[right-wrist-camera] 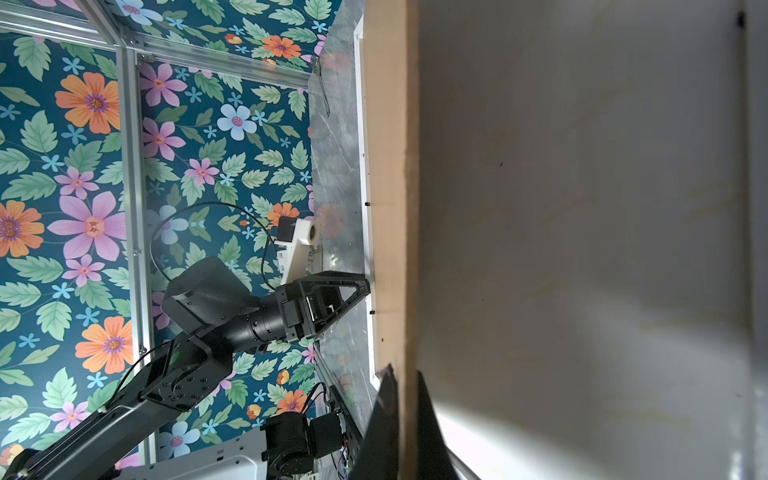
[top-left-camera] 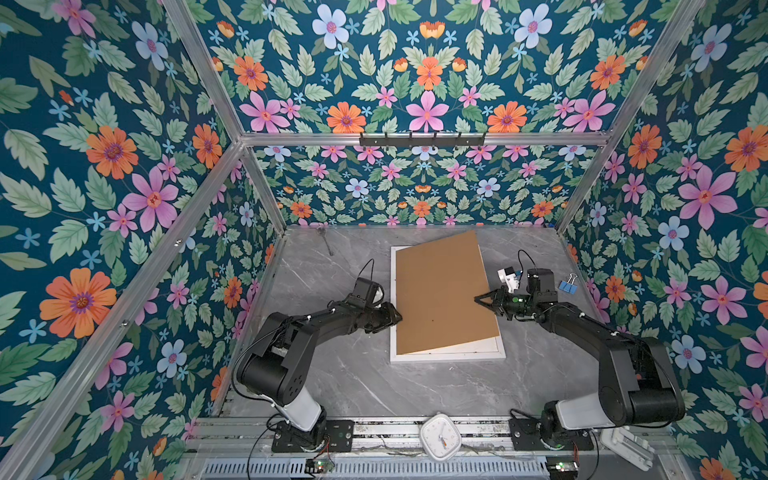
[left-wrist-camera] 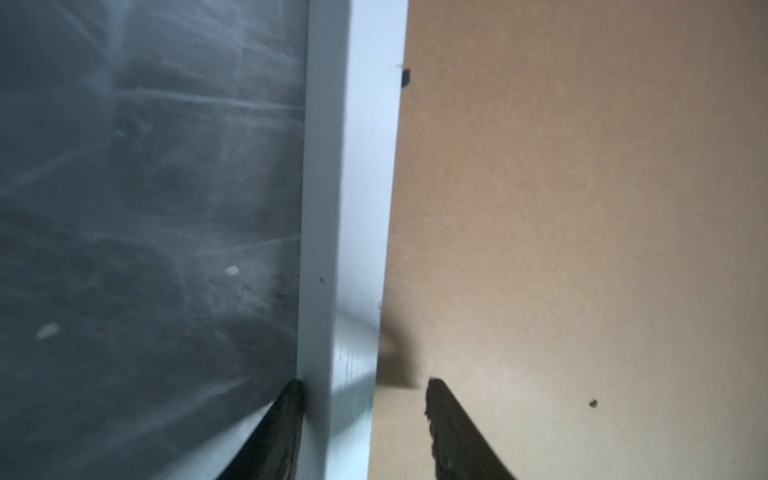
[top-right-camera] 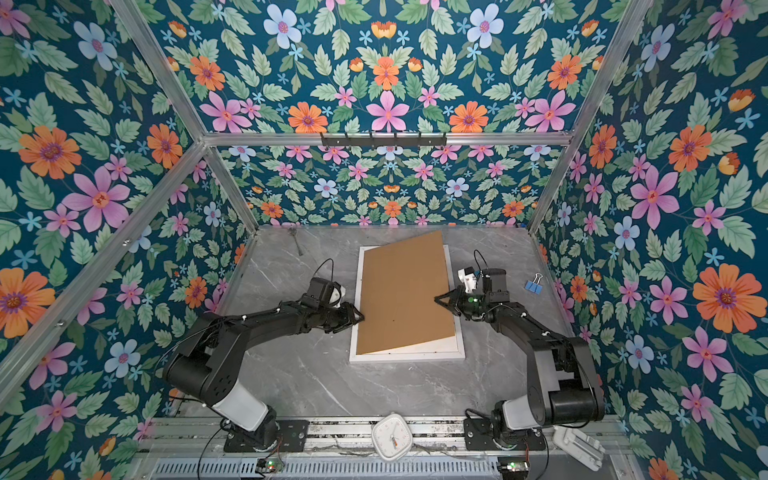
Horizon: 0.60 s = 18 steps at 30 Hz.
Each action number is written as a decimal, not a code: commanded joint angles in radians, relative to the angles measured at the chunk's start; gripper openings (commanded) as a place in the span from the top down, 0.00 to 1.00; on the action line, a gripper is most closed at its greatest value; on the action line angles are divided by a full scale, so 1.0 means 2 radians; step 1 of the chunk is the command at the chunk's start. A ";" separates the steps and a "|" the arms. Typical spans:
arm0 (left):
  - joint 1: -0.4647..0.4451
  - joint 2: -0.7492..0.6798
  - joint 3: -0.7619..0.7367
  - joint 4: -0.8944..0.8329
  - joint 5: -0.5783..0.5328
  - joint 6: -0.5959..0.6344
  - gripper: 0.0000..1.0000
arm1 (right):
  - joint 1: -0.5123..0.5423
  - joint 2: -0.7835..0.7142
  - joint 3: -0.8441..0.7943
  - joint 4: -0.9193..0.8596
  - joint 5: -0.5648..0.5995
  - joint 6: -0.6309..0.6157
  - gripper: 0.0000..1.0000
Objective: Put the photo into the frame
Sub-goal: 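Lay the cardboard flat into the frame with the right gripper, left gripper holding frame edge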
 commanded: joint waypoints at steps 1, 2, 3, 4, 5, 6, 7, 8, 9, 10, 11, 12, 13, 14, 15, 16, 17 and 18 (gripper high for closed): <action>0.000 0.000 0.001 0.006 0.002 0.000 0.49 | 0.000 0.000 0.005 -0.043 0.051 -0.034 0.92; 0.000 0.000 0.002 0.004 0.002 0.001 0.49 | 0.000 0.001 0.009 -0.053 0.053 -0.039 0.88; 0.000 0.000 0.004 0.004 0.002 0.001 0.49 | 0.000 0.003 0.015 -0.068 0.057 -0.047 0.83; 0.000 0.001 0.004 0.004 0.002 0.001 0.49 | 0.000 0.005 0.023 -0.085 0.062 -0.055 0.76; 0.000 0.002 0.005 0.003 0.002 0.002 0.49 | 0.000 0.007 0.029 -0.099 0.067 -0.062 0.71; 0.000 0.003 0.007 0.002 0.002 0.003 0.49 | 0.000 0.010 0.037 -0.115 0.070 -0.071 0.68; 0.000 0.004 0.007 0.001 0.002 0.004 0.49 | 0.000 0.014 0.044 -0.128 0.073 -0.079 0.63; 0.000 0.004 0.008 0.000 0.002 0.005 0.49 | 0.000 0.017 0.050 -0.141 0.077 -0.087 0.61; 0.000 0.004 0.008 0.000 0.002 0.005 0.49 | 0.000 0.020 0.057 -0.154 0.084 -0.095 0.60; 0.000 0.004 0.009 0.000 0.002 0.006 0.49 | 0.000 0.024 0.063 -0.164 0.087 -0.101 0.59; 0.000 0.004 0.009 -0.001 0.002 0.006 0.49 | 0.000 0.027 0.067 -0.170 0.089 -0.105 0.58; 0.000 0.004 0.010 -0.001 0.001 0.007 0.49 | 0.000 0.030 0.071 -0.175 0.089 -0.108 0.57; 0.000 0.005 0.011 -0.003 0.001 0.008 0.49 | 0.000 0.034 0.075 -0.178 0.088 -0.109 0.57; 0.000 0.006 0.012 -0.004 0.002 0.009 0.49 | 0.000 0.038 0.077 -0.181 0.086 -0.111 0.56; 0.000 0.007 0.013 -0.004 0.001 0.009 0.49 | 0.000 0.043 0.081 -0.186 0.086 -0.113 0.55; 0.000 0.007 0.013 -0.005 0.001 0.010 0.49 | 0.000 0.048 0.086 -0.191 0.086 -0.114 0.54; 0.000 0.006 0.012 -0.006 0.001 0.010 0.50 | 0.000 0.052 0.088 -0.196 0.085 -0.115 0.52; 0.000 0.005 0.012 -0.007 0.001 0.011 0.50 | 0.000 0.056 0.090 -0.199 0.085 -0.117 0.50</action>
